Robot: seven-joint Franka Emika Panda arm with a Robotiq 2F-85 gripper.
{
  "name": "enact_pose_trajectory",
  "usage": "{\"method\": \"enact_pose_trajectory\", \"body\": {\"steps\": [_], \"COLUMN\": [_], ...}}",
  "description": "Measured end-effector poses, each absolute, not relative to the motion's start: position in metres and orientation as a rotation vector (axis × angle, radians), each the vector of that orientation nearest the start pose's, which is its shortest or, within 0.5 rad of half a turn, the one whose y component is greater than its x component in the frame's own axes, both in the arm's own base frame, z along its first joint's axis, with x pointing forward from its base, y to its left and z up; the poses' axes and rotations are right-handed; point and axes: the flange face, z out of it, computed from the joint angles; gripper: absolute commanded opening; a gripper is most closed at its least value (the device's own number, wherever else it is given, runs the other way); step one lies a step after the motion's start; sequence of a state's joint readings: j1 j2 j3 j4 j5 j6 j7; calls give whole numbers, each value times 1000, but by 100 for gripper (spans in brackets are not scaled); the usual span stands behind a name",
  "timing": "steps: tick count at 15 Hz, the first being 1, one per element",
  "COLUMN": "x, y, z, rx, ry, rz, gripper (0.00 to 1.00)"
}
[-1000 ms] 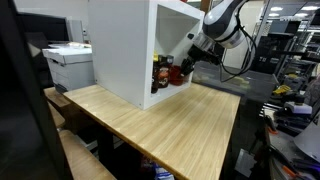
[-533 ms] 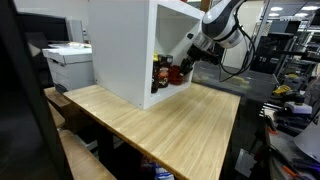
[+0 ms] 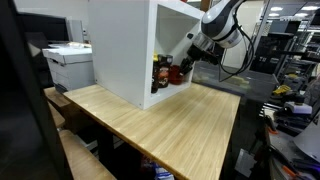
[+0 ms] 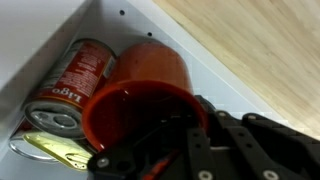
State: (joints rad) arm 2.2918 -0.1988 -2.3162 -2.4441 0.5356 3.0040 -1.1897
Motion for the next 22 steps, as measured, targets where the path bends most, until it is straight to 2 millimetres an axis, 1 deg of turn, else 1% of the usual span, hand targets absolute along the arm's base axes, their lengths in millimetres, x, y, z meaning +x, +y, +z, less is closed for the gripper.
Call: {"method": "enact_pose_trajectory", "body": {"steps": [2,3,5,6,7,10,13,16,22], "x": [515,517,519,521,523,524,525,526,522], "y": [-48,-48,-47,-46,-48,-55,-55,-55,-53], "z": [285,286,289,295,300,301,303,304,299], "rx": [-2864,-2864,-2865,-2868,-2872,-2883,-2890,-2892,-2890], "ry": [-897,-897,-911,-917,-907,-886,-884,-884,-883], "rz": [-759,-765,-773,-791,-809,-827,-855,-866,-847], "gripper": [47,55,66,73,81,97,100,100,100]}}
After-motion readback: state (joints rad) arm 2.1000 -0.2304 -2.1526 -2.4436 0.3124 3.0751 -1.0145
